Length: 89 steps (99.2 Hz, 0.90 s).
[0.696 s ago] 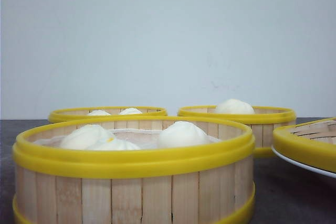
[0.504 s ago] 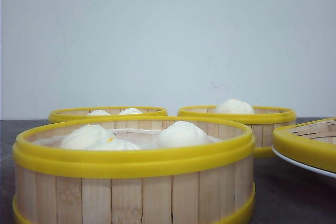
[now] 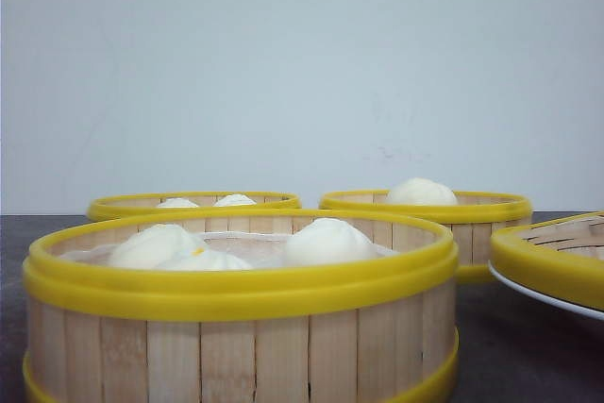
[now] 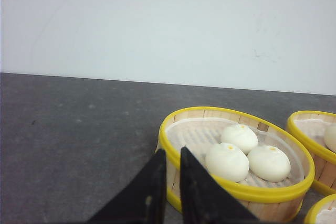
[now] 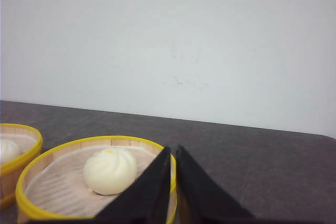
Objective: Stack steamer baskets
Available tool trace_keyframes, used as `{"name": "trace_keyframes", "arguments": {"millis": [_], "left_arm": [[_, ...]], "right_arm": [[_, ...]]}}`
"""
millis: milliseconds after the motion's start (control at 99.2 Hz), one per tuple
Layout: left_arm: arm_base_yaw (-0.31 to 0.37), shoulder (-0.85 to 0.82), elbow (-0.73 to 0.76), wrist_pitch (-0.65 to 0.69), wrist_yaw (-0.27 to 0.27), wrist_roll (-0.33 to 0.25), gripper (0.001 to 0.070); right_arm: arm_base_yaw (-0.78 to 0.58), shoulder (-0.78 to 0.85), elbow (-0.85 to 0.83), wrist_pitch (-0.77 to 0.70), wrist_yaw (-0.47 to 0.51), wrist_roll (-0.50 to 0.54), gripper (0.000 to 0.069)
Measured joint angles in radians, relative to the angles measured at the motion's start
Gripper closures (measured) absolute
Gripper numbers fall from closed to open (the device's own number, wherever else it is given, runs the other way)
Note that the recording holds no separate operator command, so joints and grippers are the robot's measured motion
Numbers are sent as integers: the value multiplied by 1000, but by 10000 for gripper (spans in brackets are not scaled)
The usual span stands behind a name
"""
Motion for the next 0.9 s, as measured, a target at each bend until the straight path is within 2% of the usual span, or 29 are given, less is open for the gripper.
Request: {"name": "trace_keyframes", "arguments": {"millis": [494,635,766,837,897], "left_arm": [[0,0,0,1,-8,5,684],[0,1,0,37,-8,-2,684],[0,1,0,43,-15,-66,684],[0,1,0,46,-15,-140,684],[0,1,0,46,-15,-229,676]], "right_arm": [[0,0,0,2,0,0,676],[0,0,0,6,0,15,676],[0,0,0,35,0,131,676],[0,0,0,34,0,220,676],[0,0,0,27,0,298,678]]}}
